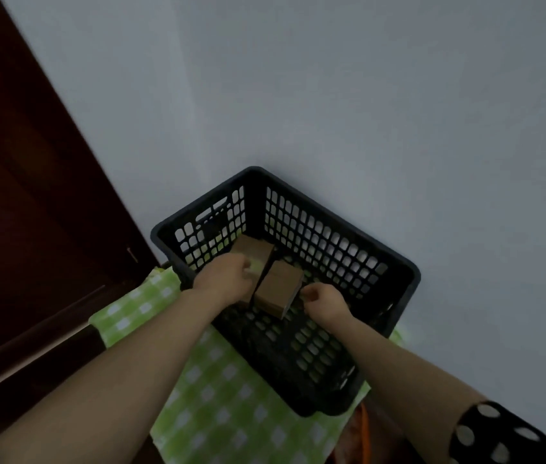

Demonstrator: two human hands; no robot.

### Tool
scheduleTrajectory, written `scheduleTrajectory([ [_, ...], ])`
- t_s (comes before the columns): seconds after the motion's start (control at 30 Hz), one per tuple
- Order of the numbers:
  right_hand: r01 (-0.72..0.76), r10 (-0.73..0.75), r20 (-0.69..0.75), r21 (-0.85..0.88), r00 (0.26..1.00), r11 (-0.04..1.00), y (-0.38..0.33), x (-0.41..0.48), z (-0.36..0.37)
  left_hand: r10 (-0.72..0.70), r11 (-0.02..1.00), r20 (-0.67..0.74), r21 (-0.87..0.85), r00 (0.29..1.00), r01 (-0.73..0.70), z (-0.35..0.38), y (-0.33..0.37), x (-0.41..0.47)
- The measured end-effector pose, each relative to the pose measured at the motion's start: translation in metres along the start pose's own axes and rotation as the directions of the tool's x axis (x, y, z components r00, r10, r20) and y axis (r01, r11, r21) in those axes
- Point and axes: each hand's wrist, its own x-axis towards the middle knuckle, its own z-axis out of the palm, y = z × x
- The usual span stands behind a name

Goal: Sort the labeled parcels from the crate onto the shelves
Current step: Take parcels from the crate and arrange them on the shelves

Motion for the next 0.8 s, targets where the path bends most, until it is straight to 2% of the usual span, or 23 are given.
scheduleTrajectory([
  [0.27,-0.114,0.113,0.044,0.038,0.993,0.993,0.016,0.084,-0.004,-0.131,0.991,0.289,0.043,0.949,0.124,0.067,0.028,0.108],
  [0.37,-0.122,0.119,0.050,0.042,0.992,0.992,0.024,0.113,-0.012,-0.193,0.981,0.408,0.077,0.892,0.178,0.097,0.029,0.142],
  [0.5,-0.125,0.120,0.077,0.065,0.990,0.990,0.032,0.149,-0.012,-0.328,0.938,0.521,0.078,0.788,0.339,0.133,0.022,0.175],
  [0.57,-0.139,0.129,0.106,0.085,0.986,0.987,0.037,0.160,-0.011,-0.356,0.932,0.521,0.139,0.776,0.334,0.149,0.024,0.178],
  [0.67,-0.139,0.124,0.129,0.112,0.984,0.984,0.043,0.166,-0.009,-0.380,0.925,0.429,0.196,0.819,0.326,0.172,0.026,0.178],
  [0.73,-0.145,0.123,0.152,0.144,0.981,0.979,0.045,0.166,-0.010,-0.386,0.922,0.385,0.138,0.839,0.361,0.179,0.024,0.178],
  [0.8,-0.157,0.128,0.154,0.195,0.980,0.968,0.044,0.159,-0.014,-0.365,0.907,0.386,-0.056,0.847,0.417,0.171,0.023,0.176],
])
